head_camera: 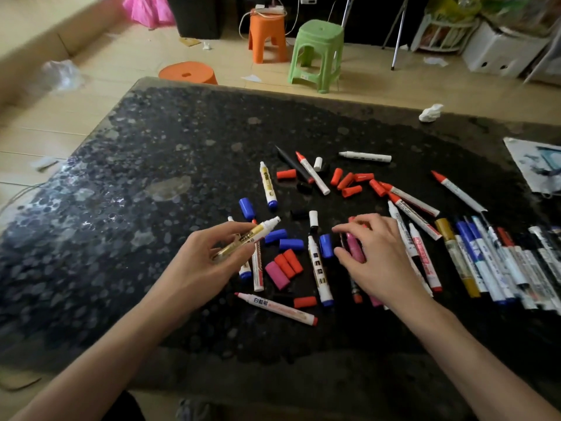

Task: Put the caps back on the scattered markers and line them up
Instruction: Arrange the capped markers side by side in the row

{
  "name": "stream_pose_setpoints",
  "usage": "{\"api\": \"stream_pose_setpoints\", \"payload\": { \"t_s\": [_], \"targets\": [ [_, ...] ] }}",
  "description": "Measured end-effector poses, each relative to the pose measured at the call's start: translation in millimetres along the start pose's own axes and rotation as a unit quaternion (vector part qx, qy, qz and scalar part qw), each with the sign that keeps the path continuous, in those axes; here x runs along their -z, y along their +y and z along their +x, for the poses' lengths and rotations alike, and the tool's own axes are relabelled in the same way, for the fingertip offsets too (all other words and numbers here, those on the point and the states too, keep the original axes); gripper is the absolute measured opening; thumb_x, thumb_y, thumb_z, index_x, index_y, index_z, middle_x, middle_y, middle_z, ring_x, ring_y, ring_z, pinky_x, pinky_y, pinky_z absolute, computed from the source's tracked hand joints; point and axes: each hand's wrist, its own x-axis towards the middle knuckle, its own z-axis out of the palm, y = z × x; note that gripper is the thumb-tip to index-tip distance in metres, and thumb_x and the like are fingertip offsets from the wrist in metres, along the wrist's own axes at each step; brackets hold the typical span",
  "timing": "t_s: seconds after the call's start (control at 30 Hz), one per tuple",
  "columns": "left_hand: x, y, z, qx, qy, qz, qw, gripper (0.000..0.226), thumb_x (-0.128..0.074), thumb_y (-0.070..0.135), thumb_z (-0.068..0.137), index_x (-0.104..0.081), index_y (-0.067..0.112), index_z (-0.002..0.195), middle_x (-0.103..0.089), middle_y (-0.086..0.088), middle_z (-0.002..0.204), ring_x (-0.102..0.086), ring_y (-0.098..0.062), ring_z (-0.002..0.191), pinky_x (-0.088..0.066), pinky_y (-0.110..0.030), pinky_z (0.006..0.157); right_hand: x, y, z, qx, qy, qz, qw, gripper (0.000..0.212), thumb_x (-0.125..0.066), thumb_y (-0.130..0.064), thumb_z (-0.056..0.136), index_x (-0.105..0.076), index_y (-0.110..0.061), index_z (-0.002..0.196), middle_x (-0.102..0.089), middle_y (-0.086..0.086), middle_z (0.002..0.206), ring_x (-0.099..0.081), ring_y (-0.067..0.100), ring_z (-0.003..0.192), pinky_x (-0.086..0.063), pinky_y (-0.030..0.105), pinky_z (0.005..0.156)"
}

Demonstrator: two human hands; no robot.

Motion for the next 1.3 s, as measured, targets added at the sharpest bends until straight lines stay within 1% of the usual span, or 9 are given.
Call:
{"api": "stream_pose_setpoints", "payload": {
  "t_s": [0.1,0.23,0.37,0.47,0.6,0.9,0.97,1.1,1.3],
  "targets": [
    [-1,-2,1,0.000,-0.015,0.014,1.000,0.025,-0.066,0.032,0.098,-0.071,0.045,0.118,-0.075,0.010,0.092,-0.070,-0.004,0.082,-0.049,-0.020,0.078,-8,-1,1,0.035,-0.019,-0.045,0.998,0.048,-0.066,-0.042,0.096,-0.056,-0.043,0.143,-0.043,-0.006,0.148,-0.028,0.018,0.142,-0.034,0.040,0.114],
    [1,-5,4,-0.002,-0.001,0.022,1.000,0.024,-0.066,0.032,0.098,-0.072,0.042,0.119,-0.074,0.014,0.089,-0.068,-0.003,0.082,-0.047,-0.019,0.076,-8,-3,2,0.053,-0.035,-0.069,0.996,0.054,-0.070,-0.044,0.093,-0.055,-0.043,0.144,-0.040,-0.007,0.151,-0.024,0.018,0.145,-0.032,0.042,0.115],
    [6,-5,6,-0.007,0.008,0.025,1.000,0.024,-0.066,0.031,0.098,-0.072,0.042,0.119,-0.076,0.014,0.094,-0.072,-0.012,0.088,-0.056,-0.035,0.082,-4,-4,2,0.052,-0.049,-0.075,0.995,0.063,-0.073,-0.040,0.090,-0.051,-0.041,0.149,-0.040,-0.007,0.151,-0.024,0.017,0.145,-0.030,0.039,0.115],
    [13,-3,9,-0.002,0.019,0.025,1.000,0.023,-0.066,0.031,0.099,-0.071,0.044,0.118,-0.076,0.007,0.095,-0.071,-0.024,0.087,-0.057,-0.048,0.081,-2,-12,3,0.083,-0.016,0.000,0.996,0.049,-0.067,-0.027,0.093,-0.060,-0.035,0.141,-0.048,-0.011,0.140,-0.035,0.010,0.137,-0.028,0.029,0.106],
    [25,-7,12,0.002,0.033,0.030,0.999,0.021,-0.068,0.033,0.097,-0.070,0.045,0.115,-0.076,0.012,0.091,-0.065,-0.005,0.067,-0.051,-0.029,0.066,-8,-39,14,0.115,-0.005,0.036,0.993,0.038,-0.066,-0.041,0.097,-0.065,-0.035,0.134,-0.053,-0.013,0.131,-0.041,0.007,0.130,-0.024,0.023,0.101],
    [36,-15,10,-0.001,0.039,0.044,0.998,0.022,-0.072,0.033,0.093,-0.072,0.049,0.108,-0.074,0.015,0.089,-0.069,-0.005,0.080,-0.050,-0.024,0.075,-35,-83,48,0.105,-0.037,-0.036,0.993,0.029,-0.063,-0.049,0.098,-0.071,-0.033,0.121,-0.062,-0.009,0.120,-0.044,0.016,0.123,-0.036,0.033,0.098],
    [36,-15,10,0.001,0.036,0.047,0.998,0.021,-0.076,0.032,0.091,-0.073,0.047,0.105,-0.075,0.016,0.089,-0.069,-0.005,0.078,-0.053,-0.026,0.076,-30,-82,48,0.101,-0.014,-0.001,0.995,0.022,-0.062,-0.046,0.100,-0.070,-0.032,0.114,-0.061,-0.012,0.112,-0.049,0.012,0.117,-0.037,0.031,0.096],
    [32,-13,10,0.003,0.021,0.048,0.999,0.018,-0.078,0.034,0.088,-0.072,0.046,0.100,-0.073,0.024,0.090,-0.068,-0.003,0.084,-0.050,-0.024,0.075,0,-72,26,0.076,-0.012,0.202,0.976,0.010,-0.063,-0.034,0.102,-0.066,-0.031,0.111,-0.067,-0.018,0.096,-0.067,-0.002,0.092,-0.050,0.018,0.079],
    [16,2,9,-0.024,-0.028,0.048,0.998,0.021,-0.078,0.035,0.088,-0.073,0.050,0.102,-0.074,0.019,0.097,-0.069,-0.003,0.093,-0.051,-0.024,0.081,22,-47,-12,0.072,-0.014,0.275,0.959,0.027,-0.072,-0.027,0.095,-0.071,-0.034,0.121,-0.072,-0.017,0.108,-0.070,0.001,0.101,-0.059,0.032,0.091]
  ]
}}
